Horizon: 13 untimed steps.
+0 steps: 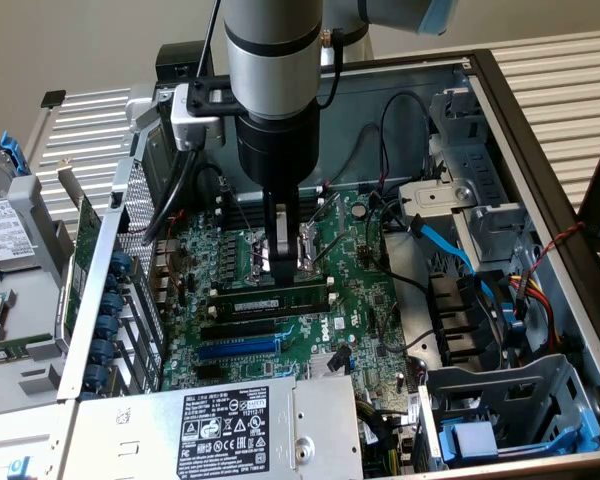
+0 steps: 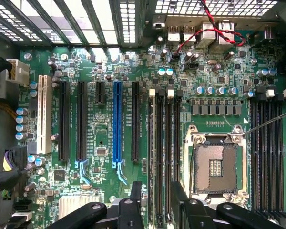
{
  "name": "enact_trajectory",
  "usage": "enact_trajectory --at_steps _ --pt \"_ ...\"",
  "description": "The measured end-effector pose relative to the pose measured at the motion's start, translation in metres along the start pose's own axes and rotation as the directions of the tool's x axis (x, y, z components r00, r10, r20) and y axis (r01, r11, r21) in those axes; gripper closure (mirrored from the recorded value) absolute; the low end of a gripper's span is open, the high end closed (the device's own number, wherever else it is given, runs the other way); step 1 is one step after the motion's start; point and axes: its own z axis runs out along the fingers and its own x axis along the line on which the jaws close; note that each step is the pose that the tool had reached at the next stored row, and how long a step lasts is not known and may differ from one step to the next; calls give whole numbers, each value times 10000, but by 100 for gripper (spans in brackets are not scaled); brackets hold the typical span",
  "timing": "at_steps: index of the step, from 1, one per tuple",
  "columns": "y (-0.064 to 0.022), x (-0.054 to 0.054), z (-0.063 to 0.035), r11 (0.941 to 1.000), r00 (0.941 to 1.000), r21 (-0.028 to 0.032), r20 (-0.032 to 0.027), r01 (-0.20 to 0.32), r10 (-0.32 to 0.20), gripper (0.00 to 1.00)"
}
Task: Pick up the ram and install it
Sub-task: 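Press down the ram until it locks into place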
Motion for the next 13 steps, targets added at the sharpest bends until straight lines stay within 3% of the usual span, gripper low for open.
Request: enact_trajectory --at_steps 3,6,13 --pt "0 0 0 10000 10000 0 0 0 0 71" --pt "0 0 0 10000 10000 0 0 0 0 89" --pt "0 0 0 10000 10000 0 -1 0 0 89"
